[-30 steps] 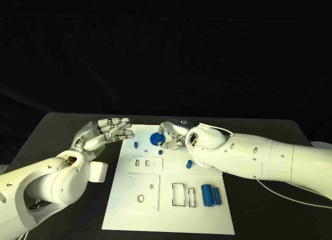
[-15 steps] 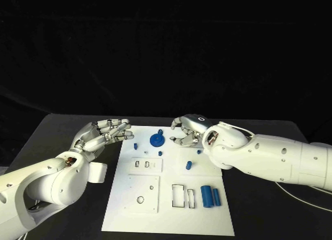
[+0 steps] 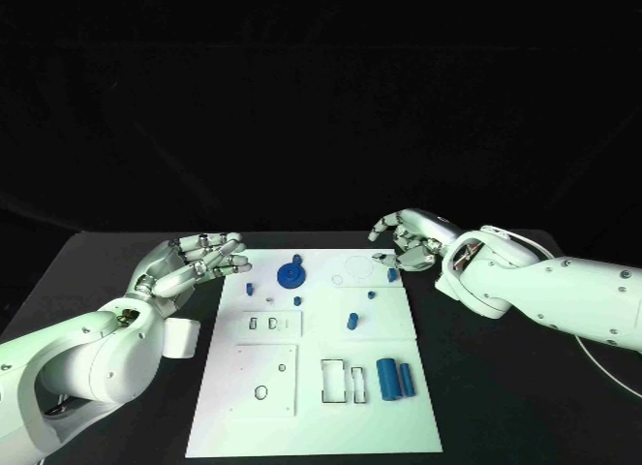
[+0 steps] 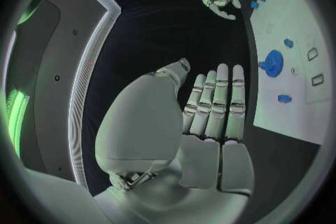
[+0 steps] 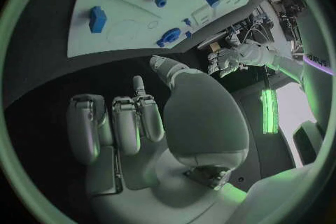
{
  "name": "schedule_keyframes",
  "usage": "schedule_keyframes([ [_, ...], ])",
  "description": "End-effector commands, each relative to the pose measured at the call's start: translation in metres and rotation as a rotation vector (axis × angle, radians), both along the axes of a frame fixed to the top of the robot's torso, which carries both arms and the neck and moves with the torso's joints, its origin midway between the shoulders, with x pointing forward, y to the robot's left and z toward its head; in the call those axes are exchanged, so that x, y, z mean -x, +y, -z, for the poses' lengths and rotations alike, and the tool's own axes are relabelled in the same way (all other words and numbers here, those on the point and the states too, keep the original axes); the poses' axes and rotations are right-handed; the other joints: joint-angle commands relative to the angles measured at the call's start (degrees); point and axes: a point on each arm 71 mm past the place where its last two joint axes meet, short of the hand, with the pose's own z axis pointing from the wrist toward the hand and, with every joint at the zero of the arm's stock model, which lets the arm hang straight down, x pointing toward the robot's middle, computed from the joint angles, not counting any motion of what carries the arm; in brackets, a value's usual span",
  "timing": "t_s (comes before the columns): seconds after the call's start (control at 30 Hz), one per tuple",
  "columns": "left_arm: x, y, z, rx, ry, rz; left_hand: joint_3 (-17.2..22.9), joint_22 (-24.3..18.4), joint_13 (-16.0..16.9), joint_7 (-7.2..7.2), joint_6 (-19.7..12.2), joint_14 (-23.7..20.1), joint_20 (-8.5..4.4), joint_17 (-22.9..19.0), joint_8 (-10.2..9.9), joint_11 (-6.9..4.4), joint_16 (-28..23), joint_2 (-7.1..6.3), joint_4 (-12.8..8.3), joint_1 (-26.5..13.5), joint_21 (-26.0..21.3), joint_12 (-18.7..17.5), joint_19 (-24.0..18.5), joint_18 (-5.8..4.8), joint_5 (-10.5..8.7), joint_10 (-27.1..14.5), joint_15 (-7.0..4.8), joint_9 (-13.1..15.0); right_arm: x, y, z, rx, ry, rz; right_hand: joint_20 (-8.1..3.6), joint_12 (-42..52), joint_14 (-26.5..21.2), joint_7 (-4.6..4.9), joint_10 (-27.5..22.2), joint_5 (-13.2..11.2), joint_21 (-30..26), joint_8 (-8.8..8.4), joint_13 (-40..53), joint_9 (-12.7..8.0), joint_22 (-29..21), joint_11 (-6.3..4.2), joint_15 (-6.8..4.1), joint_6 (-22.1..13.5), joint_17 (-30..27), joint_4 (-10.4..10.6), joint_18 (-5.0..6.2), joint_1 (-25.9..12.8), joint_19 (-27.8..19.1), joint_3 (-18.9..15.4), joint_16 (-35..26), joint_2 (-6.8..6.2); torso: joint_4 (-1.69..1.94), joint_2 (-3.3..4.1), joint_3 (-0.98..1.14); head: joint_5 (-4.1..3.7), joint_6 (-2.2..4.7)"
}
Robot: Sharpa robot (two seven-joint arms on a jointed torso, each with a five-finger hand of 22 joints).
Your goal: Assemble the parts on the task board
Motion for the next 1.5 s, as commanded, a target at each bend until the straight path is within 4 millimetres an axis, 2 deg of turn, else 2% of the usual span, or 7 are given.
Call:
schedule_keyframes([
  [0.03, 0.0, -0.002, -0.001, 0.012, -0.008, 0.017, 0.2, -0.1, 0.0, 1.0, 0.1, 0.2, 0.09, 0.1, -0.3, 0.09, 0.3, -0.12, 0.0, -0.6, 0.3, -0.3, 0.3, 0.31, -0.13, 0.4, -0.04, -0.1, 0.003, -0.01, 0.004, -0.08, 0.02, -0.054, -0.34, -0.1, 4.1, 0.5, -0.1, 0.2, 0.2, -0.49, 7.6, -0.2, 10.1, 0.08, 0.08, -0.1, 7.5, -0.7, 0.38, 0.8, 1.4, 0.1, 0.0, -0.09, -0.32, -0.14, 0.32, -0.52, -0.17],
  [0.2, -0.001, -0.003, -0.001, 0.013, -0.007, 0.019, 0.2, -0.1, 0.0, 1.0, 0.1, 0.2, 0.09, 0.1, -0.3, 0.09, 0.3, -0.12, 0.0, -0.6, 0.3, -0.3, 0.3, 0.31, -0.13, 0.4, -0.04, -0.1, 0.005, -0.028, 0.013, -0.079, 0.044, -0.032, -0.2, -0.3, 4.1, 0.76, -0.3, 0.4, 0.2, -1.24, 7.4, -0.5, 10.1, 0.29, 0.26, -0.7, 7.6, -1.2, 0.37, 1.1, 1.5, 0.1, 0.1, -0.31, -0.42, -0.21, 0.54, -0.62, -0.31],
  [0.5, -0.001, -0.004, 0.0, 0.014, -0.007, 0.021, 0.2, -0.1, 0.0, 0.99, 0.1, 0.2, 0.09, 0.1, -0.3, 0.09, 0.3, -0.13, 0.0, -0.6, 0.3, -0.3, 0.3, 0.31, -0.14, 0.4, -0.04, -0.1, 0.006, -0.042, 0.031, -0.065, 0.093, -0.007, -0.15, -0.2, 4.2, 0.92, -0.2, 0.6, 0.5, -1.39, 7.5, -0.6, 10.3, 0.41, 0.33, -0.8, 7.9, -1.3, 0.29, 1.1, 1.7, 0.1, 0.2, -0.39, -0.29, -0.08, 0.35, -0.68, -0.44],
  [0.8, -0.001, -0.004, 0.0, 0.014, -0.006, 0.022, 0.3, -0.1, 0.0, 0.98, 0.1, 0.2, 0.09, 0.1, -0.3, 0.08, 0.3, -0.14, -0.1, -0.6, 0.3, -0.3, 0.3, 0.31, -0.14, 0.5, -0.04, -0.1, 0.004, -0.046, 0.044, -0.046, 0.134, 0.01, -0.05, -0.2, 4.2, 1.08, -0.2, 0.7, 0.4, -1.62, 7.5, -0.7, 10.3, 0.58, 0.47, -0.9, 8.0, -1.3, 0.29, 0.9, 1.7, 0.0, 0.2, -0.52, -0.19, -0.17, 0.2, -0.68, -0.82],
  [1.07, -0.001, -0.002, 0.0, 0.013, -0.005, 0.02, 0.3, -0.1, 0.0, 0.98, 0.1, 0.2, 0.09, 0.1, -0.3, 0.08, 0.3, -0.14, -0.1, -0.6, 0.3, -0.3, 0.3, 0.31, -0.14, 0.5, -0.04, -0.1, 0.003, -0.047, 0.054, -0.037, 0.153, 0.022, 0.14, -0.4, 4.2, 1.28, -0.4, 0.6, 0.4, -2.13, 7.4, -0.8, 10.3, 0.79, 0.67, -1.4, 8.0, -1.2, 0.28, 0.5, 1.7, -0.4, 0.2, -0.66, -0.35, -0.17, 0.23, -0.28, -0.95],
  [1.37, -0.001, -0.003, 0.001, 0.013, -0.001, 0.025, 0.3, -0.1, 0.0, 0.98, 0.1, 0.2, 0.09, 0.1, -0.3, 0.08, 0.3, -0.14, -0.1, -0.6, 0.3, -0.3, 0.3, 0.31, -0.14, 0.5, -0.04, -0.1, 0.001, -0.041, 0.056, -0.038, 0.154, 0.026, 0.23, -0.1, 4.2, 1.33, -0.2, 0.4, 0.6, -2.2, 7.6, -0.9, 10.5, 0.85, 0.75, -1.3, 8.2, -1.1, 0.21, 0.2, 1.9, -0.5, 0.3, -0.45, -0.19, -0.23, 0.17, -0.25, -1.01],
  [1.5, -0.001, -0.004, 0.001, 0.014, 0.0, 0.027, 0.3, -0.1, 0.0, 0.98, 0.1, 0.2, 0.09, 0.1, -0.3, 0.08, 0.3, -0.14, -0.1, -0.6, 0.3, -0.3, 0.3, 0.31, -0.14, 0.5, -0.04, -0.1, 0.0, -0.039, 0.057, -0.038, 0.155, 0.027, 0.3, 0.0, 4.3, 1.3, -0.1, 0.3, 0.8, -2.03, 7.8, -0.8, 10.7, 0.84, 0.78, -0.7, 8.3, -1.0, 0.18, 0.1, 2.1, -0.5, 0.3, -0.15, -0.24, -0.19, 0.19, -0.21, -1.0],
])
